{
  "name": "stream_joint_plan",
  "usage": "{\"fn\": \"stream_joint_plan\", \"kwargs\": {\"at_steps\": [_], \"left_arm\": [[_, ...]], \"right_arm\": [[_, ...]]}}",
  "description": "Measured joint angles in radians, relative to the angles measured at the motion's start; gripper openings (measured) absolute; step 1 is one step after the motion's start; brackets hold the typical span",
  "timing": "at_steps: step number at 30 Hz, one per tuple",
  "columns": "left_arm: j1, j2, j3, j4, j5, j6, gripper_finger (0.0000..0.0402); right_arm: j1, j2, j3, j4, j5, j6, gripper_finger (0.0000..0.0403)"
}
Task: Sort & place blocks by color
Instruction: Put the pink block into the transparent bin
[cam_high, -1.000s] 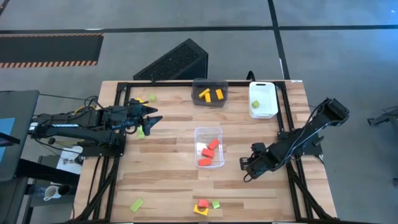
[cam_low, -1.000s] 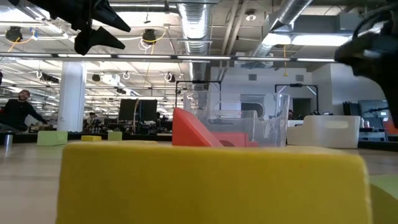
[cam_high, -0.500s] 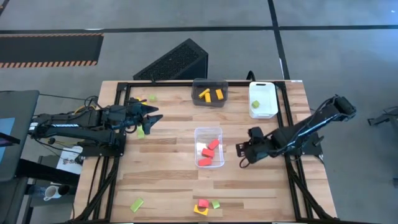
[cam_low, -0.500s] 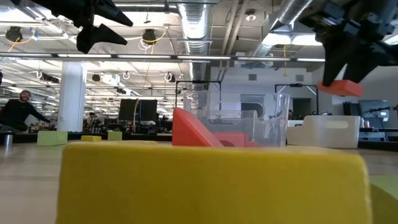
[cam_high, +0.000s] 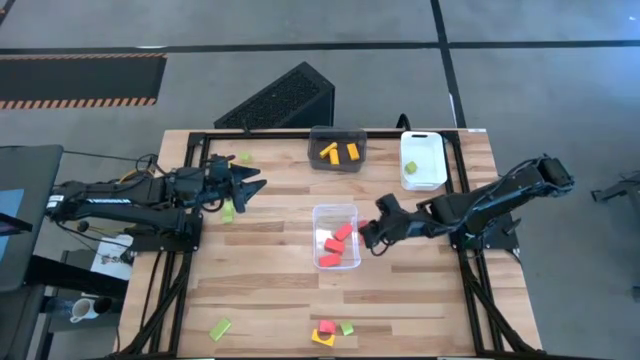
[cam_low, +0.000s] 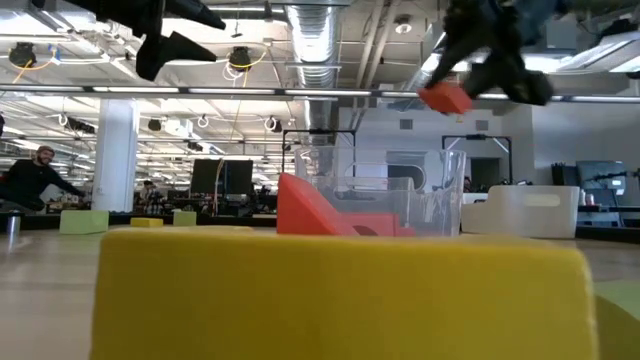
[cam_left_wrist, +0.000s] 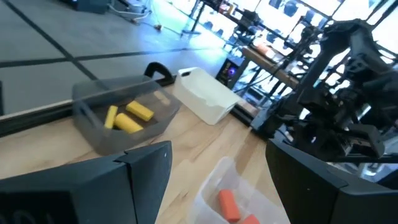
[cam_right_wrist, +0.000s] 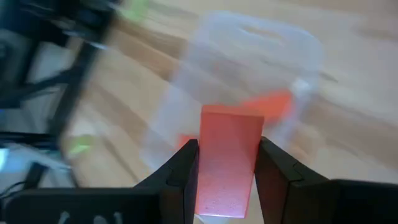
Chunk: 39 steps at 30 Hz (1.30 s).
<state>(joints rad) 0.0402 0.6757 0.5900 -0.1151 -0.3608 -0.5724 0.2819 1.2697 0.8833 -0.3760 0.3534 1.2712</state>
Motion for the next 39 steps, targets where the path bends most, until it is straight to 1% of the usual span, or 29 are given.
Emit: {"fn": "stream_joint_plan", "kwargs": {"at_steps": [3,6,10,14,19,25,29,32,35,39], "left_arm": [[0.0,0.037,0.0,0.049,0.042,0.007,0.0245],[0.0,0.074,0.0,0.09,0.087,0.007,0.0245],[0.0,0.089,0.0,0.133,0.139,0.016,0.0245],[0.0,0.09,0.0,0.142,0.144,0.017,0.0245],[0.0,0.098,0.0,0.144,0.154,0.009,0.0245],[-0.011,0.097,0.0,0.144,0.199,-0.014,0.0245],[-0.022,0.097,0.0,0.124,0.2,-0.015,0.0245],[-0.022,0.097,0.0,0.112,0.199,-0.015,0.0245],[-0.022,0.097,0.0,0.101,0.199,-0.015,0.0245],[-0.022,0.097,0.0,0.099,0.2,-0.015,0.0245]], "right_arm": [[-0.023,0.015,0.0,0.127,-0.001,-0.109,0.0128],[-0.044,0.037,0.001,0.22,-0.006,-0.164,0.0128],[-0.056,0.062,0.001,0.273,-0.017,-0.183,0.0129],[-0.056,0.062,0.001,0.304,-0.037,-0.206,0.0129],[-0.055,0.062,0.001,0.361,-0.039,-0.266,0.013],[-0.055,0.062,0.001,0.37,-0.039,-0.276,0.013],[-0.071,0.071,0.001,0.338,-0.036,-0.284,0.013],[-0.097,0.131,-0.002,0.317,-0.036,-0.256,0.013],[-0.112,0.209,-0.001,0.347,-0.052,-0.231,0.0131],[-0.113,0.281,-0.001,0.353,-0.078,-0.172,0.015]]}}
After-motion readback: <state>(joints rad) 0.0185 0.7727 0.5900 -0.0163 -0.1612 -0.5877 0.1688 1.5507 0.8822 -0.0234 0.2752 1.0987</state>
